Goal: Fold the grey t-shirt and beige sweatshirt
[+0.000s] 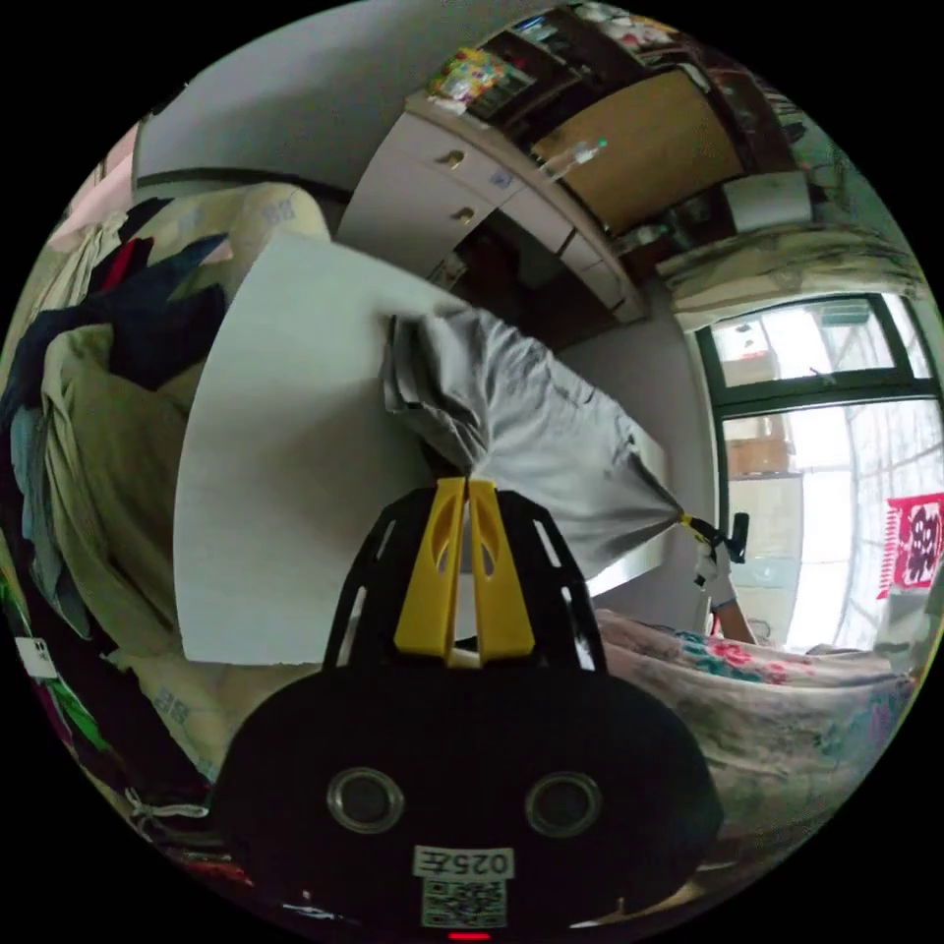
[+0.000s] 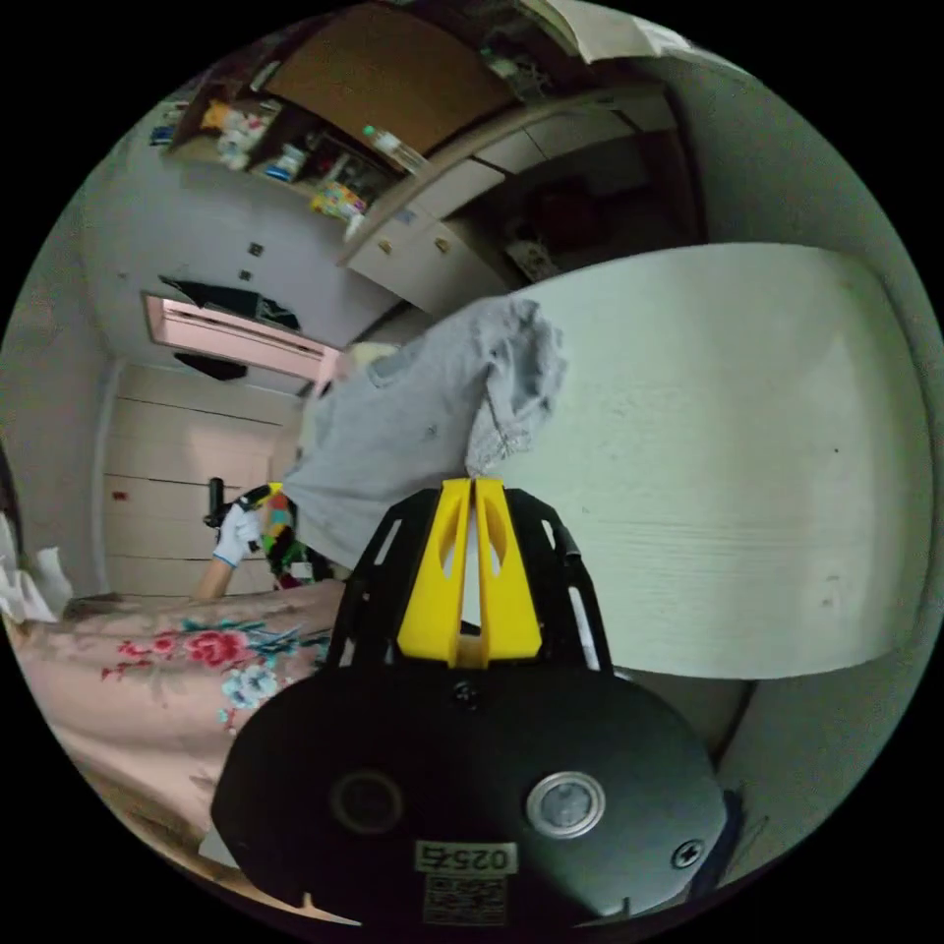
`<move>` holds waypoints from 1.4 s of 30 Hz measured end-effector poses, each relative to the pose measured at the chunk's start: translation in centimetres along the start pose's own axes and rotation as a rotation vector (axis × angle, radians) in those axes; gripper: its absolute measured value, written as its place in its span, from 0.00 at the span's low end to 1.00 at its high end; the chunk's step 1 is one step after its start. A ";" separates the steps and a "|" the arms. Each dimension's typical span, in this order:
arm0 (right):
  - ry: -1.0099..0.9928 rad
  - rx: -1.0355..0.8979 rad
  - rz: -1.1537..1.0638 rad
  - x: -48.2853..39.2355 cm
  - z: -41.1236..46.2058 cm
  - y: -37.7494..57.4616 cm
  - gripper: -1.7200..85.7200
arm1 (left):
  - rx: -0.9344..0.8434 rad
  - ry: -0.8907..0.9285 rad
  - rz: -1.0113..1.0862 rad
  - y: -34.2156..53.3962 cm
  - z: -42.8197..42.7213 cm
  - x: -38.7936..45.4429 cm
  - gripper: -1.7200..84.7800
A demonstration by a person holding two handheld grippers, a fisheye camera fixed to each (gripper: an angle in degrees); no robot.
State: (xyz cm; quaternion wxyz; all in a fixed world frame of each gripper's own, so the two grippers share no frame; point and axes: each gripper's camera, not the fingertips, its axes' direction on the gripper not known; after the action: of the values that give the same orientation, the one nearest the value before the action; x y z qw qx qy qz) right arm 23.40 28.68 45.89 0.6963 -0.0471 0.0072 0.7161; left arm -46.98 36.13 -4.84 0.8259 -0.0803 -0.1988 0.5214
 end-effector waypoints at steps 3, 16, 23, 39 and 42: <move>-0.097 0.118 -0.036 -0.3 -3.2 1.4 0.01 | 0.148 0.132 0.026 0.1 -5.9 1.2 0.01; -0.361 0.630 -0.482 -9.2 -18.2 4.2 0.01 | 0.791 0.553 0.443 0.5 -30.1 10.9 0.01; -0.388 0.714 -0.626 -12.8 -20.4 3.7 0.01 | 0.855 0.604 0.534 -2.1 -32.7 14.5 0.01; 0.116 0.012 -0.054 -0.6 3.9 -4.3 0.01 | 0.089 0.225 -0.071 -8.1 -2.1 3.3 0.01; 0.130 -0.064 0.090 2.3 8.6 -4.4 0.01 | 0.030 0.230 -0.214 -7.4 3.6 1.1 0.01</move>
State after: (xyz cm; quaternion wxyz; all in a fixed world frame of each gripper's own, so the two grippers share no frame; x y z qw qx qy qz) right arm 27.24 31.79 54.51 0.6598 -0.1155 0.0316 0.7419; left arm -41.87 33.54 1.20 0.8953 -0.1051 -0.1025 0.4206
